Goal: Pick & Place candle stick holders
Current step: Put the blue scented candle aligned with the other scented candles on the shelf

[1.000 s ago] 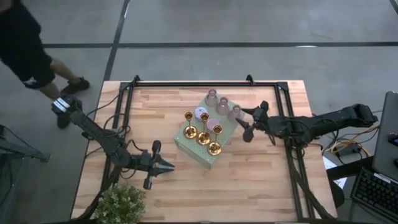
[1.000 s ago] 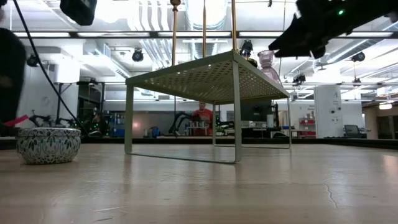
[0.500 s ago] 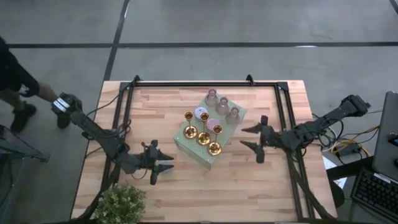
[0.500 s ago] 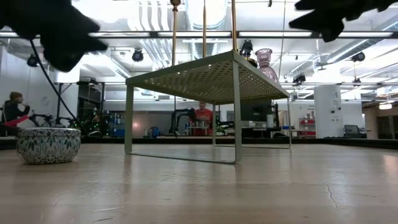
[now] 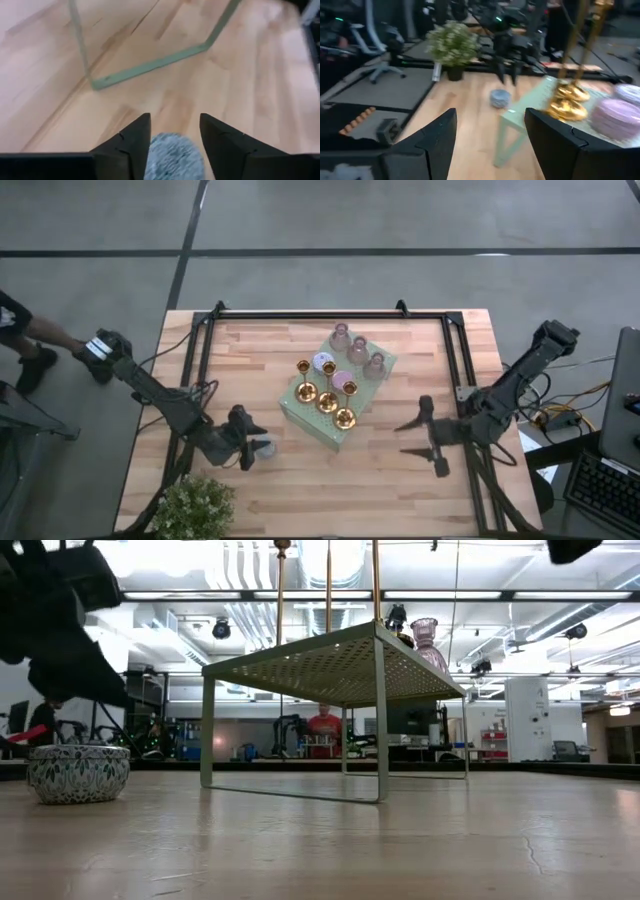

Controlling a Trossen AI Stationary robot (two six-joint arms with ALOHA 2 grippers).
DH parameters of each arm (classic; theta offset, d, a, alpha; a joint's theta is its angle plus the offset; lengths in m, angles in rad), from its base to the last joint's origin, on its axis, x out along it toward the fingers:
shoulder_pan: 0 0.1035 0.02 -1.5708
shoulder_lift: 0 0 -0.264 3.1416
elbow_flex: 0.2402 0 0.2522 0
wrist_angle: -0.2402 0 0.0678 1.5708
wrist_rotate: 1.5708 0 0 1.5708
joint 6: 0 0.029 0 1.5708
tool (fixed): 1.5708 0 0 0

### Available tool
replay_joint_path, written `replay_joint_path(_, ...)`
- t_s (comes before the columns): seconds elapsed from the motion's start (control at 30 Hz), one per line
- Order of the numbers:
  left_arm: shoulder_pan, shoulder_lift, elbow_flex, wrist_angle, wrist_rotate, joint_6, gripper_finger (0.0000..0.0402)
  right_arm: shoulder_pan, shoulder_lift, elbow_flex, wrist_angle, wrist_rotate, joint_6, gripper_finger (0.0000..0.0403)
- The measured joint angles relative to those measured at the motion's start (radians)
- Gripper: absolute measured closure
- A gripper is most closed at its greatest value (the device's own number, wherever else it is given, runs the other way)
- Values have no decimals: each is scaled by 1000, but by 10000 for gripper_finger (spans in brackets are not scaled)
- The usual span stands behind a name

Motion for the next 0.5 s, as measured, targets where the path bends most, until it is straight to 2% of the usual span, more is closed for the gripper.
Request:
replay_joint_path(0.27,0,0,0,-93,0,-106,285,42,95,0,105,1,-28,179)
replay_joint_path(0.5,0,0,0,-210,22,-186,368,42,151,0,189,2,-62,179)
